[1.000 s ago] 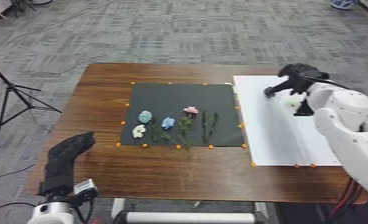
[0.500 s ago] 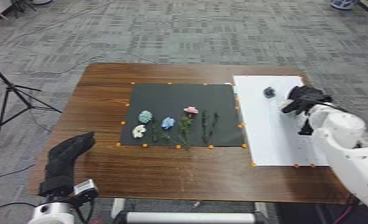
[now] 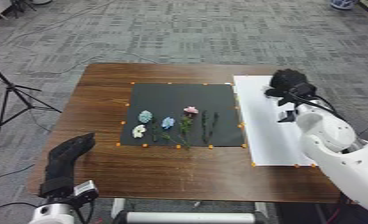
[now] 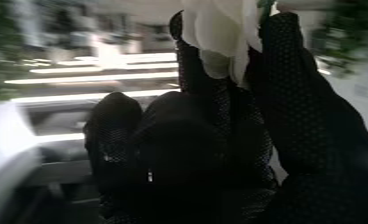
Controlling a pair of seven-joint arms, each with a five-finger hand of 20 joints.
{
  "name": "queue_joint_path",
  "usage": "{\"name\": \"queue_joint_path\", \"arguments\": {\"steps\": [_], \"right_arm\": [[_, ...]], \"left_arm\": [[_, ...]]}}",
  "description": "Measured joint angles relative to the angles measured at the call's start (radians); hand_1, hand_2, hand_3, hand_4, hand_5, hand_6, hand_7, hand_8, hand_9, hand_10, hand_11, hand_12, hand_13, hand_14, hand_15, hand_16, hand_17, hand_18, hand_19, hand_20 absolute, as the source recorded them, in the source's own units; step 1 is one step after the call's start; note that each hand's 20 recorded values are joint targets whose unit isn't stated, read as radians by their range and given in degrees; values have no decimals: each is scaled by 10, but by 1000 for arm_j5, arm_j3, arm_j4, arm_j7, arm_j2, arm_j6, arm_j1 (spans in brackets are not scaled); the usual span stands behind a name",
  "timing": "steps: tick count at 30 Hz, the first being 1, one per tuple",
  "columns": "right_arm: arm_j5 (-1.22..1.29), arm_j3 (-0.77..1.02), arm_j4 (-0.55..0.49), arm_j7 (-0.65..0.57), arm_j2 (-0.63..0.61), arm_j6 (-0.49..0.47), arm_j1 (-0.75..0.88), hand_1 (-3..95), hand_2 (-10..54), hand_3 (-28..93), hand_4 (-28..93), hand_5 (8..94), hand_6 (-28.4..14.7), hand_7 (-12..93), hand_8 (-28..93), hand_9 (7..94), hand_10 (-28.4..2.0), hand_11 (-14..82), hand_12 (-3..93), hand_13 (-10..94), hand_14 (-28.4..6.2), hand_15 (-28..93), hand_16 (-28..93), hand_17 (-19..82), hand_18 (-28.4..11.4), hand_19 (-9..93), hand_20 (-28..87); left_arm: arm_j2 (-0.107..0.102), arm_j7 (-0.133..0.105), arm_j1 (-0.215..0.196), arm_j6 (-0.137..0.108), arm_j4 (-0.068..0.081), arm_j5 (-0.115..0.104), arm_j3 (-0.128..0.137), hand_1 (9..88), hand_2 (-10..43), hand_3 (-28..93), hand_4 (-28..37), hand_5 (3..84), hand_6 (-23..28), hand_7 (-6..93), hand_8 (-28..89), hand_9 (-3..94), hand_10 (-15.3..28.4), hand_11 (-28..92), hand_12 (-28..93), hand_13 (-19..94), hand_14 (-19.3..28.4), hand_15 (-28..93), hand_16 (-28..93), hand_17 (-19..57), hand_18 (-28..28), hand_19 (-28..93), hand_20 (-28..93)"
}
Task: Arrange flowers
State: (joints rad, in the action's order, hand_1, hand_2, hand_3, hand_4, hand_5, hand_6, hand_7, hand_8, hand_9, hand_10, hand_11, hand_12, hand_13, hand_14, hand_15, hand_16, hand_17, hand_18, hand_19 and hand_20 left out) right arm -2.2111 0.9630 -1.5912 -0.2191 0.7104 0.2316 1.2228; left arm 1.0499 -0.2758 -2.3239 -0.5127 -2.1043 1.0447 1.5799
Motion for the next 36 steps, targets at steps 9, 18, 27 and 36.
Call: {"name": "queue_joint_path", "arguments": {"steps": [9, 18, 27, 36], "right_arm": [[-52, -130, 47, 170, 144, -187, -162, 622, -92, 549, -200, 780, 19, 226, 55, 878, -105, 76, 300, 872, -27, 649, 351, 617, -144, 932, 602], [-122, -164, 149, 182, 261, -183, -152, 618, -90, 541, -189, 772, 26, 228, 44, 867, -96, 56, 295, 873, -26, 653, 350, 620, -144, 932, 611], [-124, -146, 180, 200, 290, -233, -137, 417, -95, 615, -163, 664, -4, 185, -72, 728, -121, 125, 173, 865, -30, 658, 349, 615, -147, 932, 621], [-80, -103, 142, 150, 286, -329, -140, 238, -95, 606, -173, 592, -60, 102, -67, 641, -153, 88, 167, 845, -46, 654, 339, 596, -164, 932, 607]], "left_arm": [[-1, 1, 3, 2, 1, 0, -1, 311, 0, 678, -230, 533, -5, 211, -100, 513, 136, 247, 137, 399, 167, 227, 7, 35, 132, 152, 173], [-1, 8, 11, 3, 2, 1, -4, 309, 0, 679, -231, 534, -5, 210, -100, 513, 136, 248, 137, 399, 166, 226, 7, 35, 132, 152, 173], [-1, 10, 12, 3, 2, 1, -4, 308, -4, 681, -229, 533, -5, 210, -100, 513, 136, 247, 136, 399, 166, 225, 7, 35, 132, 152, 173], [-1, 10, 13, 9, 3, 3, -6, 306, -9, 680, -228, 531, -4, 209, -100, 512, 136, 246, 136, 398, 167, 225, 8, 34, 132, 152, 173]]}}
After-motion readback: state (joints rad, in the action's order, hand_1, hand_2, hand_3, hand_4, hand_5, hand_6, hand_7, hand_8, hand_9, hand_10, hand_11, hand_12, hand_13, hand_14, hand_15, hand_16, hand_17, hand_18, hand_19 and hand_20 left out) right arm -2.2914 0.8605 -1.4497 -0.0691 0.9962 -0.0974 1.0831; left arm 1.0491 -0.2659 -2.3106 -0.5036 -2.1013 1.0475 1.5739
